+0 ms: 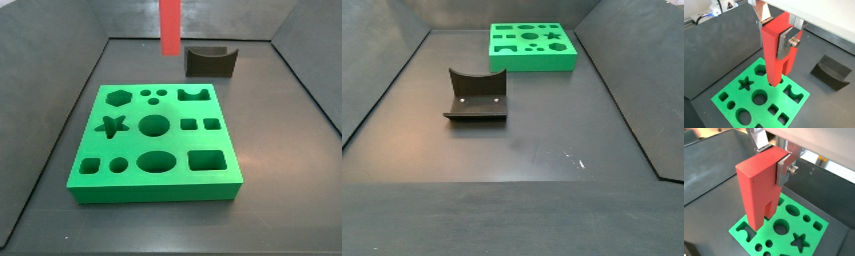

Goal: Insert the double-square object.

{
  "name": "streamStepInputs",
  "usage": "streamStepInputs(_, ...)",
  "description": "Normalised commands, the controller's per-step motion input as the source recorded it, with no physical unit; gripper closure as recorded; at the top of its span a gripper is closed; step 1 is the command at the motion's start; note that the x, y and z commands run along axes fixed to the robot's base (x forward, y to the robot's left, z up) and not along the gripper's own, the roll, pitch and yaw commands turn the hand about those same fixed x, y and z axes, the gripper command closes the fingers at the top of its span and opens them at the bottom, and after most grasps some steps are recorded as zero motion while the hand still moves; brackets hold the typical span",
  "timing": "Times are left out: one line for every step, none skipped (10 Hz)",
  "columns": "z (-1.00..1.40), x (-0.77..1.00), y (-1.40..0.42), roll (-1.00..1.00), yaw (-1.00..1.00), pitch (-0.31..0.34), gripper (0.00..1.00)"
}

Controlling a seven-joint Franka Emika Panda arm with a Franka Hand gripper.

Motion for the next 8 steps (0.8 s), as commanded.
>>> streamStepInputs(-0.22,0.10,0.00,0.00,-0.98,0.000,1.00)
streamStepInputs(-0.21,0.18,0.00,0.00,-0.91,0.000,1.00)
streamStepInputs(-0.22,0.19,0.00,0.00,-0.89,0.000,1.00)
streamStepInputs(-0.22,0.20,0.00,0.00,-0.89,0.000,1.00)
streamStepInputs(-0.23,0.19,0.00,0.00,-0.90,0.000,1.00)
streamStepInputs(-0.24,0.18,0.00,0.00,-0.90,0.000,1.00)
streamStepInputs(-0.25,0.13,0.00,0.00,-0.94,0.000,1.00)
streamStepInputs(-0.28,0.01,0.00,0.00,-1.00,0.000,1.00)
